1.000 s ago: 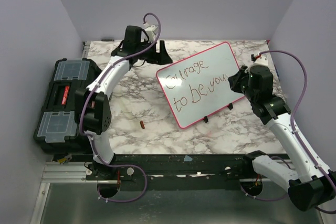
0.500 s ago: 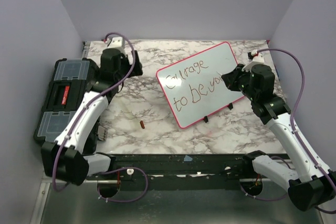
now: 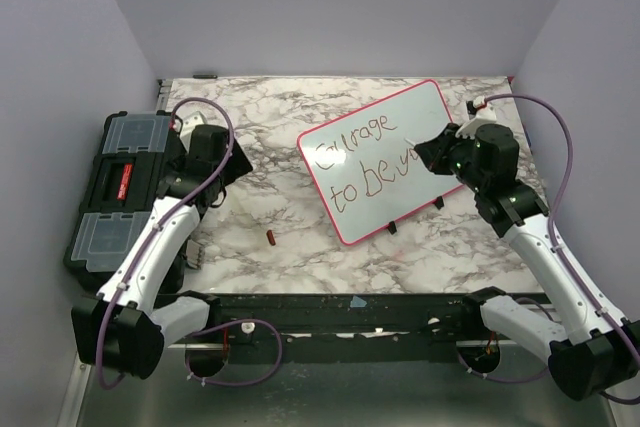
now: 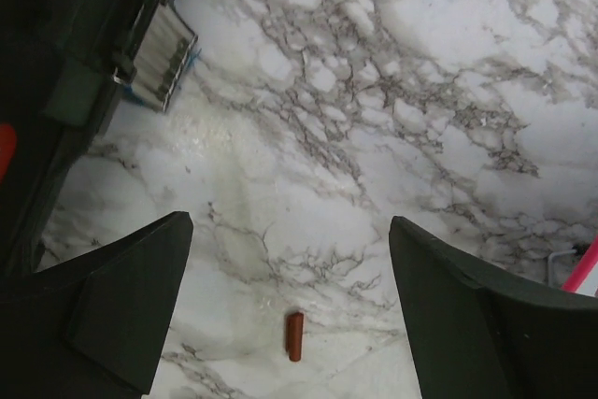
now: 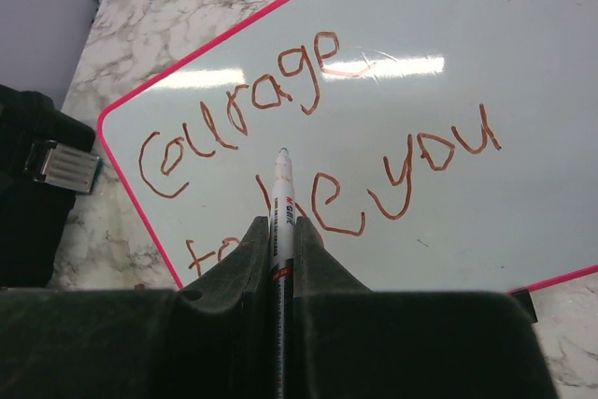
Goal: Write a sentence on the whiteboard
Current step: Close the whiteboard marker at the center of the board.
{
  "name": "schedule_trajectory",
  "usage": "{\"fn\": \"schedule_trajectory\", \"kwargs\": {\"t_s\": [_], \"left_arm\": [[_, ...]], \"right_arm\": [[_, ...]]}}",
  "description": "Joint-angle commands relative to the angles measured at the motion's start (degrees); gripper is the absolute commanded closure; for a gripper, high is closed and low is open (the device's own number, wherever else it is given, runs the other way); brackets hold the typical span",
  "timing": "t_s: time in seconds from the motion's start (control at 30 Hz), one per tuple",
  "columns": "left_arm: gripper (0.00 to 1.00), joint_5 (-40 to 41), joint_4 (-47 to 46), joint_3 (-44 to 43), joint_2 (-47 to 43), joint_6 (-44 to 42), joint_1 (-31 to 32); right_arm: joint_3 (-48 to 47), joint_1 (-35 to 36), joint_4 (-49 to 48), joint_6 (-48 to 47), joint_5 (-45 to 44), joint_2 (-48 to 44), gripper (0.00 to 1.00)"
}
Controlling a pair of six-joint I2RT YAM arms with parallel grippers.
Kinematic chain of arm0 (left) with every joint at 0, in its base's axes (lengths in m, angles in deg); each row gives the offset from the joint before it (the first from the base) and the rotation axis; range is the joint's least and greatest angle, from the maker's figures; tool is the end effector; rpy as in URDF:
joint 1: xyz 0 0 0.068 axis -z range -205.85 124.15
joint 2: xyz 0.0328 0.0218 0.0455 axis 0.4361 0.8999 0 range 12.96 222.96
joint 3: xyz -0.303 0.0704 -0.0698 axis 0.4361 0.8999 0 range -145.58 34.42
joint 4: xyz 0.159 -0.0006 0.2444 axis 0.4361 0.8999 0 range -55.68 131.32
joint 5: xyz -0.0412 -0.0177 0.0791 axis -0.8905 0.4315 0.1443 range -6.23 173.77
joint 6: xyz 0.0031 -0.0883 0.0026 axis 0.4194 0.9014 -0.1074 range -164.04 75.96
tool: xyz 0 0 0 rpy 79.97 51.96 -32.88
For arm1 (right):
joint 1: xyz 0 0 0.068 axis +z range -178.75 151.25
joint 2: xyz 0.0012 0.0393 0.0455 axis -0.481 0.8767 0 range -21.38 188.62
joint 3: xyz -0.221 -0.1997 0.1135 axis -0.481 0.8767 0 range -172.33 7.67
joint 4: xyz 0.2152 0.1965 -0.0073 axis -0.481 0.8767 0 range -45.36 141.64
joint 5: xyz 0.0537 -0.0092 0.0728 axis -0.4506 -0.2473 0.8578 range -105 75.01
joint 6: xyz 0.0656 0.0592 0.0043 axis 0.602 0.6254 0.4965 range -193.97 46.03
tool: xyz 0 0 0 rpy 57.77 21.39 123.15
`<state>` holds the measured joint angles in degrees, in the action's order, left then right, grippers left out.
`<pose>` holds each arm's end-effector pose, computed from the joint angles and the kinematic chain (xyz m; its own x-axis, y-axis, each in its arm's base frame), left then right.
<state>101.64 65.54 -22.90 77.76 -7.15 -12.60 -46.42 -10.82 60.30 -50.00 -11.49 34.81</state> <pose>0.2839 -0.0421 0.3256 -0.4778 -0.4744 -0.7393 -0.3772 0.8709 -0.3151 0.2563 0.0879 0.3755 -0.4126 0.2927 -0.8626 -0.2136 0.8895 0.4040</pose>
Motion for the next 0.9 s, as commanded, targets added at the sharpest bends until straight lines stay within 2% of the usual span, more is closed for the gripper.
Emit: {"fn": "schedule_trajectory", "kwargs": {"t_s": [0.0,0.17,0.3,0.53,0.87], "left_arm": [[0.13,2.8,9.5,5.2,-3.3,11.1,3.6],[0.30,2.1,9.7,12.0,-3.9,19.5,9.0],[0.34,2.2,8.9,13.8,0.4,23.2,13.3],[0.39,0.9,7.5,13.0,10.2,24.7,15.2],[0.42,-2.2,3.4,14.4,13.4,22.8,17.5]], "right_arm": [[1.3,0.0,-1.5,0.6,1.5,-0.5,0.99],[2.5,0.0,-2.2,1.1,1.9,-1.6,0.99],[2.7,0.0,-2.1,1.2,2.6,-2.1,0.99],[2.5,0.0,-0.7,0.9,2.3,-4.2,0.99],[3.0,0.0,-0.1,0.6,2.1,-4.9,0.99]]}}
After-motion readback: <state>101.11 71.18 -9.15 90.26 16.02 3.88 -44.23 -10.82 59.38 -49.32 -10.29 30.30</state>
